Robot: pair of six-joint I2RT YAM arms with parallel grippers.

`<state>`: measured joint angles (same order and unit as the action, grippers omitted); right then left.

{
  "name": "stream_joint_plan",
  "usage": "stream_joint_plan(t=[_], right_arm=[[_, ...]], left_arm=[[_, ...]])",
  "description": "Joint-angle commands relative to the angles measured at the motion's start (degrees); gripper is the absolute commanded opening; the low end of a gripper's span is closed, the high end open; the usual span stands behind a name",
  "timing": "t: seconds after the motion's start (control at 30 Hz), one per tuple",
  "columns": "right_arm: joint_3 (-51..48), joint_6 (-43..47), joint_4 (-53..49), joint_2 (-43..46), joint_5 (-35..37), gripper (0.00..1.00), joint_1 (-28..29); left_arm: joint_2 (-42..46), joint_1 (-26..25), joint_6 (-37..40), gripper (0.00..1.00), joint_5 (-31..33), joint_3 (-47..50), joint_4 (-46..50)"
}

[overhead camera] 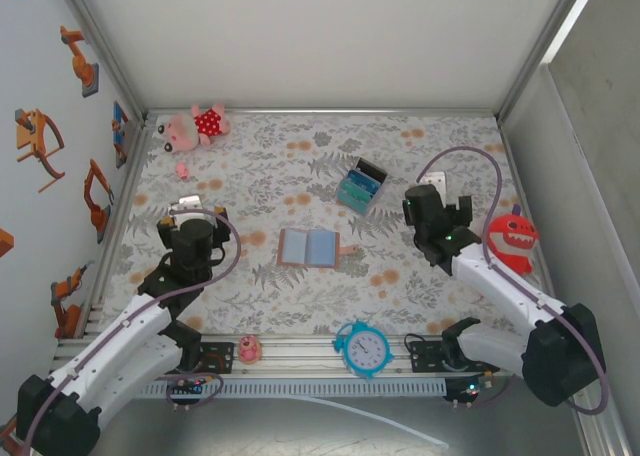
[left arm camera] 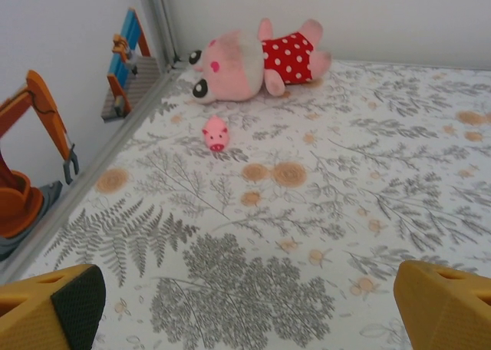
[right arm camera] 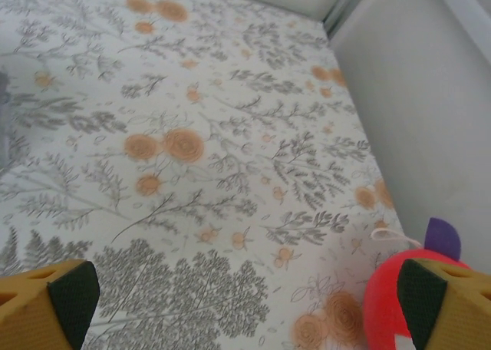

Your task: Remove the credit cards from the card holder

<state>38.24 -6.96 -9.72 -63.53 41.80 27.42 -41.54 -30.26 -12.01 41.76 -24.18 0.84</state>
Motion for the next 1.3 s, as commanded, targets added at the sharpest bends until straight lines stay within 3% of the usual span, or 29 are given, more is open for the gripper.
stream_joint_plan(t=[0.0,0.2,0.4,0.63,0.87,1.1,1.27], right_arm=[[-6.4,4.3,14.4,2.7,4.3,0.99,-0.3],[-18.7,11.9,36.1,5.9,0.7,0.99,-0.3],[-19.9,12.4,39.1,3.1,1.6,0.99,-1.2],[-19.9,12.2,44.2,-2.8,1.5,0.99,-3.4],[-21.0,10.1,47.6,-3.4,-4.4,0.99,-6.9],[-22.9,7.8,50.3,-4.0,-12.3,0.99,-15.0],[-24.6,7.2,56.2,-6.3,-19.0,0.99,-19.1]], left_arm=[[-0.7,2.9,6.4,0.97,-0.1,2.4,-11.1],[-6.2,11.4,8.8,0.97,-9.0,5.6,-22.4],[-17.1,19.3,11.0,0.97,-19.8,7.1,-34.7],[-30.1,20.2,14.6,0.97,-22.7,6.3,-44.9],[-37.9,21.8,14.7,0.97,-26.6,8.4,-56.3],[-47.6,25.8,13.5,0.97,-37.4,6.8,-61.9],[-47.3,27.9,12.2,0.97,-41.0,2.2,-52.9]])
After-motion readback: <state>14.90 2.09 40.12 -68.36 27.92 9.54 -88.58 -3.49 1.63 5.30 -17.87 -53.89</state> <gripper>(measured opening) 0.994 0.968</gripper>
